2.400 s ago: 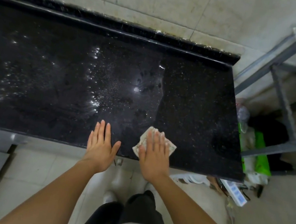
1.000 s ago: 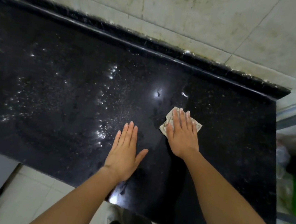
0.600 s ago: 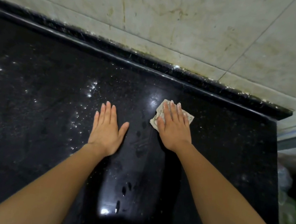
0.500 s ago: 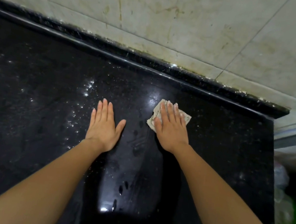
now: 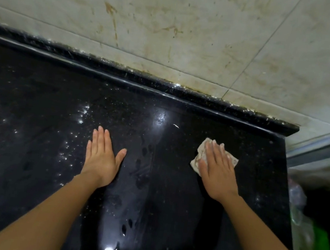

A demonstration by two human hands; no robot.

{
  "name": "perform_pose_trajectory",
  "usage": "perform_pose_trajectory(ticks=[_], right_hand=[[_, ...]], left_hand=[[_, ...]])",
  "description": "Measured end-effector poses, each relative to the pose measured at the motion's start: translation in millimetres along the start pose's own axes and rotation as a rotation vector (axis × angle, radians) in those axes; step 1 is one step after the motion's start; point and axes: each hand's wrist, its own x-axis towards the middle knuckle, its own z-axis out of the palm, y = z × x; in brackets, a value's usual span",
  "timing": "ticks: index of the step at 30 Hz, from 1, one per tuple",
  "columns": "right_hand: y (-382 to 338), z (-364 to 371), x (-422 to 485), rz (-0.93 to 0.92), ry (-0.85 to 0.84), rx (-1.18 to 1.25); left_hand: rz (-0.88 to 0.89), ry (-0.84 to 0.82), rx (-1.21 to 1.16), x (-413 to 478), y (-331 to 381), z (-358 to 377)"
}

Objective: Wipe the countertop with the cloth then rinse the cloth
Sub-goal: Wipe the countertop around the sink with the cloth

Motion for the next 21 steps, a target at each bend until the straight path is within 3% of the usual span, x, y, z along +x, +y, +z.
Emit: perform_pose_trajectory(ticks=[5,8,16,21], right_hand=[[-20,-3,45,0.224,0.04,0.082],[-47,-1,63,0.243,0.048,0.105],[-162,13,107,-0.034,-0.049,0.1],[-138,0,116,-0.371,-0.126,-0.008]], left_hand=[[-0.008,-0.002,-0.003,2,1,0],[-0.011,-0.004,0.009,3,1,1],[-0.02,0.008,-0.013,4,1,0],[-0.01,0.004,-0.026,2,-1,-3]])
